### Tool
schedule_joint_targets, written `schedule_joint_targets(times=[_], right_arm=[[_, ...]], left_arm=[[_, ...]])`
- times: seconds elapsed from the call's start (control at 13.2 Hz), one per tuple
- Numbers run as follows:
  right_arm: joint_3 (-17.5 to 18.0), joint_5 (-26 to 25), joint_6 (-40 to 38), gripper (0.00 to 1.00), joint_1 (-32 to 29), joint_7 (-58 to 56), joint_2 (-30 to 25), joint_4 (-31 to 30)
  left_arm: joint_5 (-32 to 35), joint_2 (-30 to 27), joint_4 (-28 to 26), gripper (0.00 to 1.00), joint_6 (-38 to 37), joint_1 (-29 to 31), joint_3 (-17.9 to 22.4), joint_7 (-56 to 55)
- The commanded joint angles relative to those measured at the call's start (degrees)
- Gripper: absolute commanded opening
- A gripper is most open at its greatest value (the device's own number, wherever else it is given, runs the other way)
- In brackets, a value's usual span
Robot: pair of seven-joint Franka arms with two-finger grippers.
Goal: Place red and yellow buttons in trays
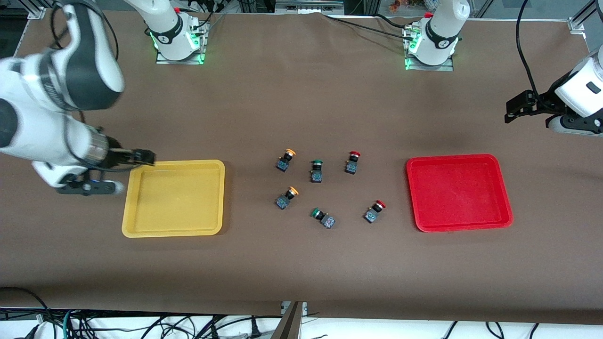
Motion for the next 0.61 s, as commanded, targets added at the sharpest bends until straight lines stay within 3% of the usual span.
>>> schedule_joint_targets(times=[0.0, 0.3, 0.53], right_arm=[[-0.4, 0.1, 5.0, 1.0, 5.5, 10.9, 4.1, 0.4], [-0.4, 0.1, 12.1, 1.0, 12.0, 23.9, 9.3, 0.4], [-0.4, 0.0, 18.2, 1.0, 17.6, 34.6, 13.5, 0.4]], left_arm=[[1.3, -0.6, 0.2, 1.0, -1.3, 0.2, -0.3, -0.4], [0.9, -0.2, 0.6, 1.0, -1.5, -0.5, -0.6, -0.5], [0.4, 5.4, 0.7, 1.0, -2.3, -2.1, -2.1, -0.3]])
